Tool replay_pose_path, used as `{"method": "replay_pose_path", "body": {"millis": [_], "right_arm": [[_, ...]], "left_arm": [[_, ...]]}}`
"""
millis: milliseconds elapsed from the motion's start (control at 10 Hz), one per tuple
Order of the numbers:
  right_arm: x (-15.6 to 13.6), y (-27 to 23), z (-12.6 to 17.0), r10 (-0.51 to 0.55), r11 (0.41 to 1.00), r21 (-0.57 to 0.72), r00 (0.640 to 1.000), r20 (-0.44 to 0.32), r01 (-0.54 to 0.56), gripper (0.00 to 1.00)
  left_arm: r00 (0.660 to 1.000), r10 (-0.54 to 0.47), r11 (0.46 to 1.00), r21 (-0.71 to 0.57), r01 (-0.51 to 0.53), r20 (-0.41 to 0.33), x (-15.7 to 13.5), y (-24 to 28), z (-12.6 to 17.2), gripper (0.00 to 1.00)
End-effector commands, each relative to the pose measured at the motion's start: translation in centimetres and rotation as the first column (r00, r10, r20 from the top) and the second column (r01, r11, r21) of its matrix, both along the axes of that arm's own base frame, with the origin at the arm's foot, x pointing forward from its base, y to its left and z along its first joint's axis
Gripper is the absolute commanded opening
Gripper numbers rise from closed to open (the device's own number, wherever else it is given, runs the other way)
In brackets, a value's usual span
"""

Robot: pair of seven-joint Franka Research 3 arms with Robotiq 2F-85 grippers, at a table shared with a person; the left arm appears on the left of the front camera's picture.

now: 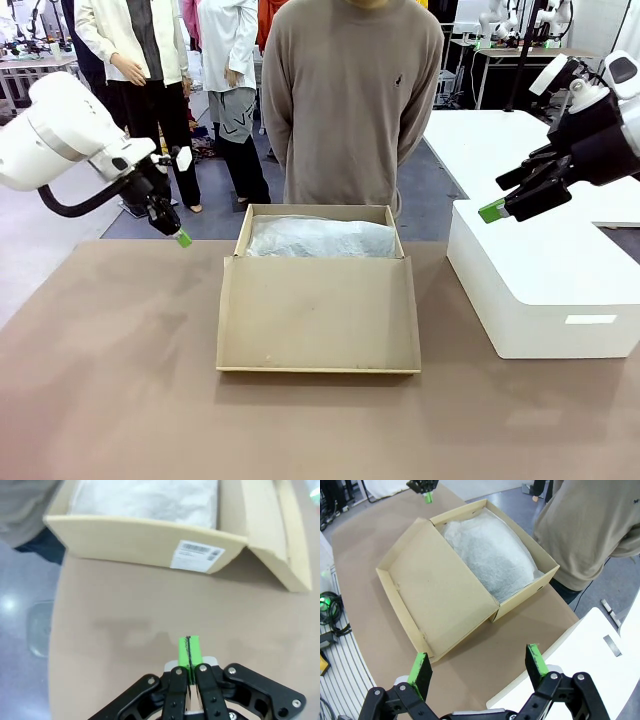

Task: Pack the shoes into the box.
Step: Close the Shoes Box.

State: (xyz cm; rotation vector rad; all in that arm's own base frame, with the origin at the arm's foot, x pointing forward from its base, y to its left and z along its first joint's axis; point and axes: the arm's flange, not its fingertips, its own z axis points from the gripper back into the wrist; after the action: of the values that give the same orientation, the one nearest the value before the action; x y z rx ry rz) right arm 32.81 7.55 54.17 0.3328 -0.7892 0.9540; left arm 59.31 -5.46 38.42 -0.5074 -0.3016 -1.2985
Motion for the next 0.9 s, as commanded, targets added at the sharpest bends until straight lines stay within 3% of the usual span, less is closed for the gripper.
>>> {"method": "replay_pose_path", "body": {"millis": [0,300,500,800], "right_arm": [[0.1,0.0,0.0,0.007,1.000,0.015,1.000,0.001,-0.007,1.00],[0.1,0.0,0.0,0.007,1.000,0.015,1.000,0.001,-0.007,1.00],[0.1,0.0,0.0,0.007,1.000,0.015,1.000,0.001,-0.007,1.00],[0.1,0.0,0.0,0.007,1.000,0.015,1.000,0.001,-0.007,1.00]], "left_arm": [[0.997,-0.075,0.997,-0.030,0.074,-0.032,-1.2,0.3,-1.4,0.00],[0.984,-0.132,0.987,-0.106,0.119,-0.121,-1.5,-0.6,-3.1,0.00],[0.972,-0.119,0.986,-0.138,0.092,-0.202,-1.5,-1.3,-3.9,0.00],[0.977,-0.097,0.980,-0.191,0.060,-0.190,-2.0,-2.5,-5.1,0.00]]}}
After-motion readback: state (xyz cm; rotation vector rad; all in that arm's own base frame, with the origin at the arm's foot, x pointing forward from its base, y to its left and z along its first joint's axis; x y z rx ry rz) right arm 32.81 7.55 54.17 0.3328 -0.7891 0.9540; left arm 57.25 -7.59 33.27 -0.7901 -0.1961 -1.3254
